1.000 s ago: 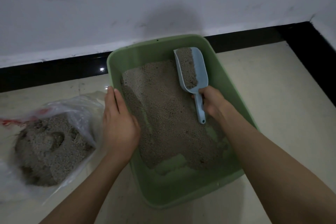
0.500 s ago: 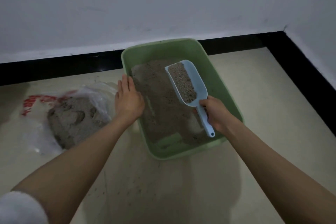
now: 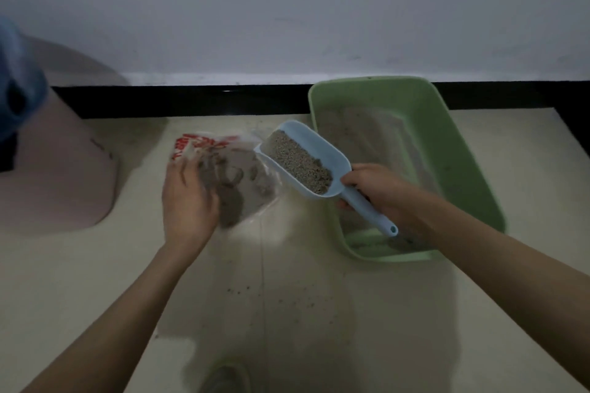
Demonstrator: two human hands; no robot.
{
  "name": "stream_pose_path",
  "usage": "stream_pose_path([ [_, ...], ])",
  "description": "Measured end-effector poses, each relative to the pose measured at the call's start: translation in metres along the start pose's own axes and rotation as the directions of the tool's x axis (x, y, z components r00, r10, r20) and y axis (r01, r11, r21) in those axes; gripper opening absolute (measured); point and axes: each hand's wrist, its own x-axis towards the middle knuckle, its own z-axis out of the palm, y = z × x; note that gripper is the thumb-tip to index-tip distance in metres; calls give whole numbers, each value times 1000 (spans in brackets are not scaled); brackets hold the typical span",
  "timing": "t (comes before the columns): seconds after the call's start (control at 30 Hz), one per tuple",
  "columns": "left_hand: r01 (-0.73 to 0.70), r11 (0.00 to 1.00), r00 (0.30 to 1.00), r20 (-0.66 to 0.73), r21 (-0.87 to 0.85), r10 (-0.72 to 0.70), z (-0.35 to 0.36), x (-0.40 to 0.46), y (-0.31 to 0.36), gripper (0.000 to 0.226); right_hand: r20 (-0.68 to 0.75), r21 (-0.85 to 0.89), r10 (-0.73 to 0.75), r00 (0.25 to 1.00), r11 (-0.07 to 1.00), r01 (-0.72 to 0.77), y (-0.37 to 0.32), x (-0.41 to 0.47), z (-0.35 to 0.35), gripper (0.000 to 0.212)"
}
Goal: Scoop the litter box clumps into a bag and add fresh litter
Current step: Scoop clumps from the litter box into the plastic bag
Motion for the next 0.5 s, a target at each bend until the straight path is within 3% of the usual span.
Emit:
stream_pose_path([
  [0.07,226,971,973,68,-76,-221,-6,0,-16,75,55,-78,40,998,996,-36,-15,5,24,15],
  [0.13,424,888,901,175,-177,-396,-8,1,-21,89,96,-156,60,994,987,-45,-29,9,47,19],
  [0.23,540,798,838,262,-268,-479,-7,5,-22,97,111,-320,31,993,947,6,-51,17,77,32],
  [0.33,594,746,803,271,-301,-530,-4,10,-24,84,125,-540,-71,990,832,128,-71,17,99,30],
  [0.43,565,774,825,220,-286,-521,-6,12,-28,63,171,-807,-212,962,531,260,-85,5,108,21],
  [0.5,543,789,839,193,-286,-508,-9,11,-32,54,177,-916,-348,921,284,283,-86,0,110,36],
])
